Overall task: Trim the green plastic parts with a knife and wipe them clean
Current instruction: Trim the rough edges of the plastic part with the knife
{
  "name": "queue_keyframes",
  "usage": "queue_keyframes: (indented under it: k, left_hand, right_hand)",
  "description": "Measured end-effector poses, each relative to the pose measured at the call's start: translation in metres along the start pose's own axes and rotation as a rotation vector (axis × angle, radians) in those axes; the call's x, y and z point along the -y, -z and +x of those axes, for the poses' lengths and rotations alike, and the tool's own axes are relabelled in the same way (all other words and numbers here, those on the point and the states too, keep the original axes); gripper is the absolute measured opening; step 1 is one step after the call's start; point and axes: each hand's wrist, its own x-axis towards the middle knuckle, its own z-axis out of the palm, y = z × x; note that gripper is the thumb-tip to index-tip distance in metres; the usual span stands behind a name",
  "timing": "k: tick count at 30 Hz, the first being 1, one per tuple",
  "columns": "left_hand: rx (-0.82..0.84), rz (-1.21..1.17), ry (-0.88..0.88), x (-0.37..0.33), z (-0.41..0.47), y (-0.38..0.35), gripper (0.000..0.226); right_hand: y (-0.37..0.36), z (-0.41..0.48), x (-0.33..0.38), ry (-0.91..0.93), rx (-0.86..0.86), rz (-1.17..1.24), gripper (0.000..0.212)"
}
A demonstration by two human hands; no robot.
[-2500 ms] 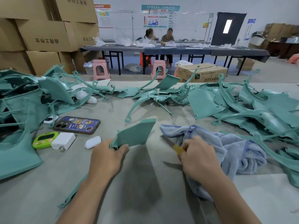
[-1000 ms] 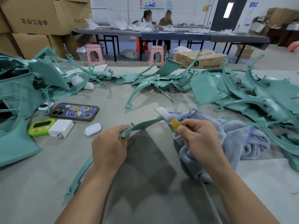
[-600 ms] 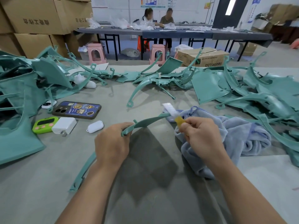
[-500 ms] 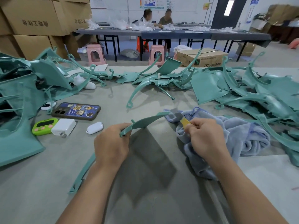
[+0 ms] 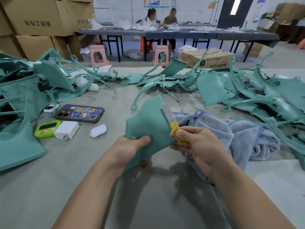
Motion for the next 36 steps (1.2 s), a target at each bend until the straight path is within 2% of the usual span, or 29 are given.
queue_keyframes:
  k: [2, 3, 4, 5, 6, 8, 9, 12, 16, 19, 22, 24, 26, 30, 32, 33, 36]
  left_hand:
    - [-0.367, 0.301, -0.134, 0.005, 0.001, -0.007, 0.059]
    - [-0.588, 0.440, -0.252, 0.007, -0.006, -0.011, 0.074]
    - [-0.698, 0.531, -0.438, 0.008, -0.015, -0.015, 0.082]
    - [-0.664, 0.639, -0.620, 0.013, -0.020, -0.020, 0.084]
    - [-0.539, 0.774, -0.746, 0.018, -0.023, -0.025, 0.083]
    - [-0.300, 1.071, -0.801, 0.028, -0.021, -0.036, 0.087]
    - [-0.256, 1.137, -0.771, 0.029, -0.018, -0.039, 0.088]
    - [-0.366, 0.989, -0.765, 0.019, -0.006, -0.033, 0.066]
    - [-0.443, 0.684, -0.782, 0.017, 0.002, -0.016, 0.030]
    - [-0.476, 0.651, -0.787, 0.017, 0.003, -0.015, 0.023]
    - [-0.486, 0.670, -0.781, 0.015, 0.004, -0.016, 0.015]
    - [-0.483, 0.677, -0.769, 0.016, 0.003, -0.015, 0.013]
    - [-0.472, 0.651, -0.762, 0.016, 0.001, -0.014, 0.015]
    - [-0.433, 0.606, -0.768, 0.015, -0.005, -0.014, 0.024]
    - [-0.428, 0.603, -0.756, 0.015, -0.005, -0.013, 0.024]
    - [-0.430, 0.603, -0.745, 0.015, -0.005, -0.013, 0.023]
    - [-0.441, 0.616, -0.724, 0.014, -0.006, -0.013, 0.016]
  right_hand:
    - [-0.007, -0.001, -0.003, -0.019, -0.091, 0.047, 0.028]
    - [-0.010, -0.001, -0.005, -0.032, -0.130, 0.084, 0.027]
    - [-0.012, -0.001, -0.006, -0.051, -0.157, 0.130, 0.025]
    - [-0.014, -0.001, -0.007, -0.073, -0.170, 0.179, 0.023]
    - [-0.016, -0.001, -0.007, -0.095, -0.171, 0.221, 0.023]
    - [-0.016, -0.003, -0.005, -0.131, -0.132, 0.282, 0.031]
    - [-0.016, -0.005, -0.004, -0.150, -0.084, 0.296, 0.035]
    - [-0.012, -0.010, 0.003, -0.145, 0.060, 0.208, 0.032]
    - [0.003, -0.003, 0.010, 0.133, -0.095, -0.133, 0.031]
    - [0.008, -0.002, 0.009, 0.284, -0.013, -0.336, 0.027]
    - [0.001, -0.005, 0.000, 0.332, 0.153, -0.418, 0.015]
    - [-0.003, -0.004, -0.007, 0.345, 0.165, -0.484, 0.015]
    - [-0.003, -0.001, -0.013, 0.348, 0.083, -0.530, 0.016]
    - [0.005, 0.013, -0.019, 0.299, -0.284, -0.661, 0.021]
    - [0.007, 0.017, -0.017, 0.294, -0.363, -0.697, 0.024]
    - [0.006, 0.017, -0.016, 0.316, -0.318, -0.639, 0.024]
    - [-0.003, 0.004, -0.014, 0.397, 0.044, -0.448, 0.017]
